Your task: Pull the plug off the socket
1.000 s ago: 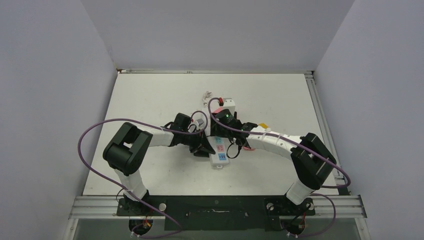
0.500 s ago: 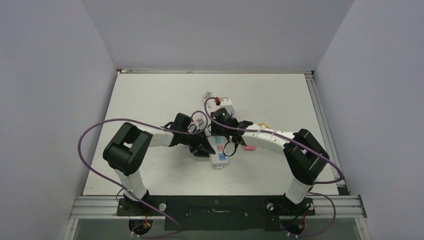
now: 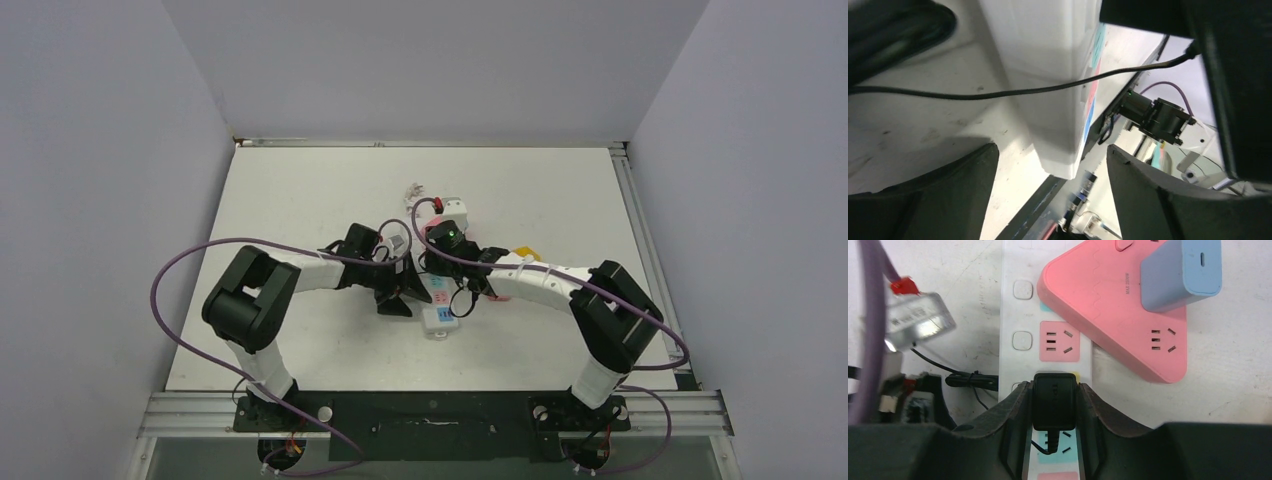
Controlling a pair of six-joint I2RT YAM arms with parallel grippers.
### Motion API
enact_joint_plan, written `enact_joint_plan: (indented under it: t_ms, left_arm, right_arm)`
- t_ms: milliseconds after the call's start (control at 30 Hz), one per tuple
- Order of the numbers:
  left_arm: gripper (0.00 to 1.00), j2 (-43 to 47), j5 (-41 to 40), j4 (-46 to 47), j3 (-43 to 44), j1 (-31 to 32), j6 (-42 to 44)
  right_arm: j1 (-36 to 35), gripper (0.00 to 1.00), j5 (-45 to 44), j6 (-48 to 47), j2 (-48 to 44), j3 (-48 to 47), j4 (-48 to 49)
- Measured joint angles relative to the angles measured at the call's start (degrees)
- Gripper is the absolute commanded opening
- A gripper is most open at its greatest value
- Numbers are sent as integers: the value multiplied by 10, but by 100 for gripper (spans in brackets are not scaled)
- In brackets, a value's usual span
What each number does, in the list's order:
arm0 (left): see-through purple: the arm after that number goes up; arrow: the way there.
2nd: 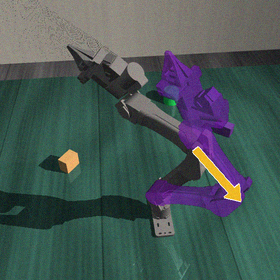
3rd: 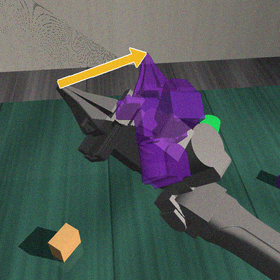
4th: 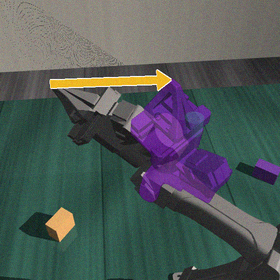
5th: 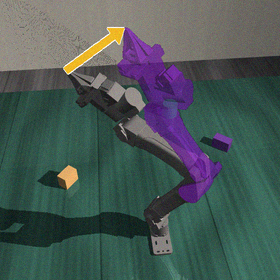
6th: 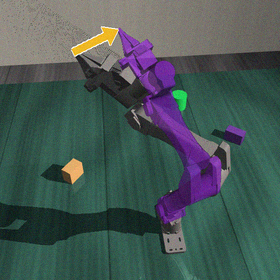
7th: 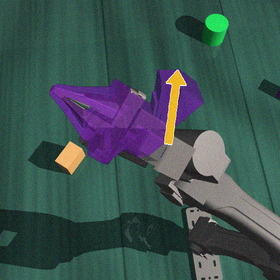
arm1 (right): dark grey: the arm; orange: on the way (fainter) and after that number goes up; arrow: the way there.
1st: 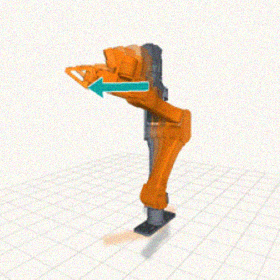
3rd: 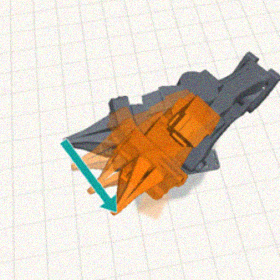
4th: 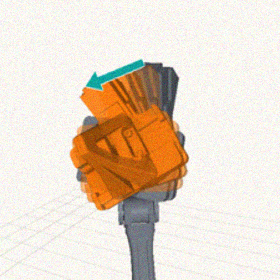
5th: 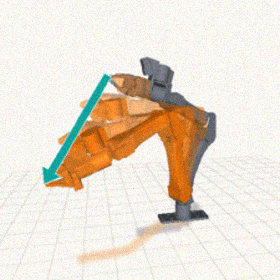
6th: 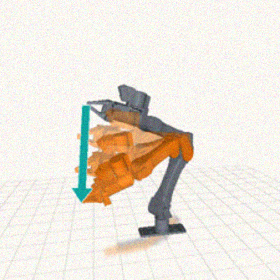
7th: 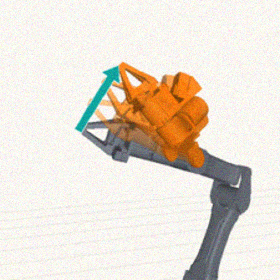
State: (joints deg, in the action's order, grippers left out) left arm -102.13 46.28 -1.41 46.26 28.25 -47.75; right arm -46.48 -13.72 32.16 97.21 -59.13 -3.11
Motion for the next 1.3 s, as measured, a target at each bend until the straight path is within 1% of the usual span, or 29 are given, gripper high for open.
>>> enact_joint_plan:
  t_ms: [133,300,400,500,633,800,900,1033,1300]
  left_arm:
    - [77,35,-31,-52,18,-15,38]
    - [75,104,-94,-105,42,-26,87]
    - [71,144,-125,-109,46,-35,96]
    - [70,159,-135,-88,52,-46,78]
    - [70,132,-137,-36,54,-51,30]
    - [69,56,-129,45,53,-59,-43]
    - [66,21,-126,72,53,-62,-70]
    - [66,-5,-119,92,53,-62,-90]
    - [65,-26,-111,97,55,-61,-91]
  right_arm:
    - [4,5,3,1,-23,33,23]
    - [23,5,23,2,-49,70,47]
    - [31,5,38,5,-61,89,63]
    - [37,5,50,10,-66,101,78]
    - [41,5,65,19,-78,121,94]
    - [43,5,78,29,-91,136,100]
    - [43,5,86,35,-95,142,104]
    - [45,5,96,44,-96,145,107]
    - [45,5,111,56,-96,148,112]
